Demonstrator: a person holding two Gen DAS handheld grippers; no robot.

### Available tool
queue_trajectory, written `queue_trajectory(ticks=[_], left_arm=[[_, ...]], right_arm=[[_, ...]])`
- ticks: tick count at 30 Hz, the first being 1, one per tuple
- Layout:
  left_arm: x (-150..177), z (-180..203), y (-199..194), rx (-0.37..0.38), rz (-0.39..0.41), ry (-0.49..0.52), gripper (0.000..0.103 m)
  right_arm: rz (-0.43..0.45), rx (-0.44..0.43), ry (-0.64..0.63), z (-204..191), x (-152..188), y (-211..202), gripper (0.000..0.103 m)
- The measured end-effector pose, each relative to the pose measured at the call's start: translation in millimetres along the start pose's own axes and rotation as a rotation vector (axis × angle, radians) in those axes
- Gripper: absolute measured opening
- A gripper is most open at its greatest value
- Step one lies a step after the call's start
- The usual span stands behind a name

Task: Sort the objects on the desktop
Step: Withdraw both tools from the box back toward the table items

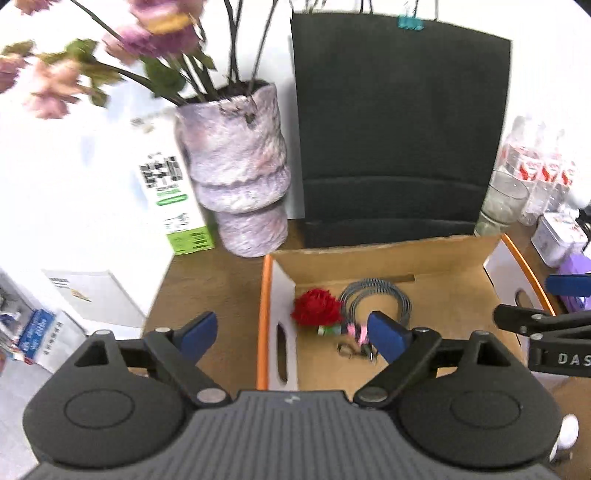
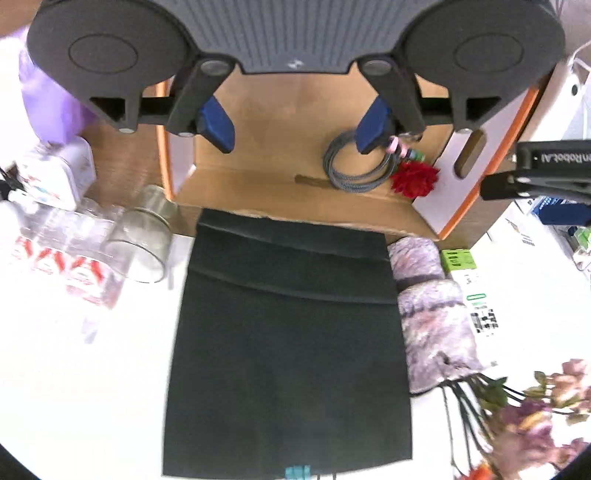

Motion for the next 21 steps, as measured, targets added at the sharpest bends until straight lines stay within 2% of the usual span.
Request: queue_trajectory(ticks=[3, 5, 7, 8, 11, 14, 17, 19, 21], left_arm=[[25.8, 0.9, -40.8, 0.022, 0.072, -0.018, 0.098], [55.2, 3.6, -68.0, 0.096, 0.136, -0.022, 0.100], [91.5, 6.4, -94.4, 0.109, 0.166, 0.007, 0.100], [107.5, 5.2, -106.2, 0.105, 0.185, 0.000, 0.100], [159.6, 7.5, -138.9, 0.156, 0.234, -0.077, 0.103], [206.2, 9.4, -150.4, 0.147, 0.265, -0.132, 0.103], [249.9, 14.0, -139.3, 0.127, 0.238, -0.124, 0.103], [274.9, 15.6, -130.1, 0.114, 0.185, -0.142, 0.103], [289.8, 17.2, -128.4, 0.135, 0.182, -0.137, 0.103]], right_arm=[[0.036, -0.002, 0.001, -0.7, 28.4, -38.1, 0.078], [0.105, -0.059, -0.007, -8.9, 58.0, -75.0, 0.088], [0.160, -0.107, -0.026, -19.8, 91.7, -105.9, 0.094], [0.180, -0.111, -0.032, -23.8, 111.4, -119.4, 0.094], [0.198, -0.103, -0.022, -31.2, 165.8, -142.4, 0.094], [0.226, -0.094, 0.025, -32.7, 210.4, -151.8, 0.094], [0.294, -0.050, 0.030, -35.9, 251.5, -165.2, 0.094], [0.274, -0.056, 0.007, -42.7, 278.8, -167.8, 0.094], [0.254, -0.051, -0.017, -47.2, 296.0, -168.9, 0.094]])
Point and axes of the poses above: each gripper's, at about its wrist camera, not at the fingertips, and y roughly the way its jaws point, z to its right, x to its underside, the point moved 10 cm from there along y, roughly the way its jaws point, and after that the axes turned 1 degree about -x, right-handed, at the moved point
